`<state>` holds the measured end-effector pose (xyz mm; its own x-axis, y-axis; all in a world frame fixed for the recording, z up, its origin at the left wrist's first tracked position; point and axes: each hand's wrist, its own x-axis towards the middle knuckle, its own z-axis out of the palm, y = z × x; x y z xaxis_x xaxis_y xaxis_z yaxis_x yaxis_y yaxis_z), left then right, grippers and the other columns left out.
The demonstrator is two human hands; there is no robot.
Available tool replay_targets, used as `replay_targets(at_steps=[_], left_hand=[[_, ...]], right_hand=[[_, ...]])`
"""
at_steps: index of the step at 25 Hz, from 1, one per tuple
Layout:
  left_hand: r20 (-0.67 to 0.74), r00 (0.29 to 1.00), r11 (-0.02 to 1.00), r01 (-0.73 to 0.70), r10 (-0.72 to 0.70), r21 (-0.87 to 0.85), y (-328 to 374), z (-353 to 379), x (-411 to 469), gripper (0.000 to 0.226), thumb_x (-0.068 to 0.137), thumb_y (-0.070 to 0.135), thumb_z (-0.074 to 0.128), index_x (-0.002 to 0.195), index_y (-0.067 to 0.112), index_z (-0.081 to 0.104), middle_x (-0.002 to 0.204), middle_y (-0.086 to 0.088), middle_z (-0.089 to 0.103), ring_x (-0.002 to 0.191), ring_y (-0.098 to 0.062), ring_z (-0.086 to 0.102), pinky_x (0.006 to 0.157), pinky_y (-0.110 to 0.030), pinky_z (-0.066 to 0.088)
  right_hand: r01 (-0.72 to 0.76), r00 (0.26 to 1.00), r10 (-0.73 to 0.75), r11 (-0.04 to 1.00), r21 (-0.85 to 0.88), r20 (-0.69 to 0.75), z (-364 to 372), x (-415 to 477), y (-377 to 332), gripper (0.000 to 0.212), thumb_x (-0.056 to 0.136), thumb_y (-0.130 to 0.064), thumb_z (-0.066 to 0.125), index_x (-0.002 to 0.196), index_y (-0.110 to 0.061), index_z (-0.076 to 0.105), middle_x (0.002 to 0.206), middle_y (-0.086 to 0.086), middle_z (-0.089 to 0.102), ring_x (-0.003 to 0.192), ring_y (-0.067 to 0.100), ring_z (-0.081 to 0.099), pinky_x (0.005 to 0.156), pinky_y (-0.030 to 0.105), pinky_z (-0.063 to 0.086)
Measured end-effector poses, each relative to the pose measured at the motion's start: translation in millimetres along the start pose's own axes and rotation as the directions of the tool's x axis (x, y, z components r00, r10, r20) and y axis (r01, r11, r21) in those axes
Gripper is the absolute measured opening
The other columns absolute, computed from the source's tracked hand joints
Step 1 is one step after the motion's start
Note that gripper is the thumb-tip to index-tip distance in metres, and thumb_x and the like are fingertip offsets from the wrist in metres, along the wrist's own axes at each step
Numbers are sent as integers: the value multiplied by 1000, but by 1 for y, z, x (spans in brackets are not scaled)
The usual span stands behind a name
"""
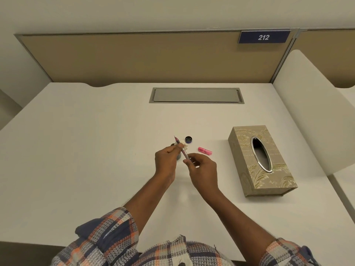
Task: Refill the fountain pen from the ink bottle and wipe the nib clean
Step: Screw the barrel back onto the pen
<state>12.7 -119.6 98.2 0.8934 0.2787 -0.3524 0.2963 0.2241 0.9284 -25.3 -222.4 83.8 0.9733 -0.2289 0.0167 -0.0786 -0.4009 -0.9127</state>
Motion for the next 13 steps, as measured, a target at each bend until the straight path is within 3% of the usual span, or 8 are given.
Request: replay_targets(at_steps=[3, 6, 8, 10, 13], left_hand=[[9, 1000, 998, -27, 27, 57, 1, -6, -2, 19, 77, 17, 74, 93, 8, 75, 96, -6, 74, 92, -13, 66, 72, -12, 46], [-32, 996, 991, -79, 83, 107, 4, -17, 0, 18, 79, 10, 71, 96, 6, 74, 95, -3, 74, 91, -9, 67, 78, -13, 49], [-81, 991, 986, -96, 107, 135, 7, -26, 0, 16, 80, 7, 69, 95, 7, 74, 92, -2, 73, 89, -10, 67, 85, -19, 48], [-117, 985, 983, -112, 130, 148, 9, -34, -2, 14, 81, 6, 67, 94, 7, 74, 90, -2, 73, 81, -12, 64, 83, -21, 49], [-179, 971, 980, -134, 160, 147, 11, -48, -3, 12, 81, 6, 67, 90, 10, 74, 87, -1, 73, 75, -11, 62, 80, -22, 51]], right_hand=[[-51, 997, 55, 996, 77, -61, 0, 3, 4, 9, 83, -18, 73, 92, -16, 74, 80, -9, 68, 74, 4, 62, 68, 11, 44], [-87, 984, 101, 991, 99, -145, -1, 9, 10, 6, 82, -17, 74, 88, -15, 73, 76, -7, 66, 69, 4, 61, 61, 2, 42], [-146, 973, 158, 986, 82, -169, 1, 12, 21, 6, 84, -17, 72, 89, -13, 73, 77, -4, 66, 69, 9, 61, 64, 10, 46], [-217, 958, 223, 975, 50, -179, 5, 13, 36, 7, 85, -15, 68, 90, -11, 72, 78, 0, 66, 72, 17, 61, 66, 23, 49], [-265, 946, 260, 964, -3, -193, 13, 12, 58, 11, 86, -13, 64, 91, -8, 72, 84, 5, 67, 75, 21, 61, 70, 31, 52]])
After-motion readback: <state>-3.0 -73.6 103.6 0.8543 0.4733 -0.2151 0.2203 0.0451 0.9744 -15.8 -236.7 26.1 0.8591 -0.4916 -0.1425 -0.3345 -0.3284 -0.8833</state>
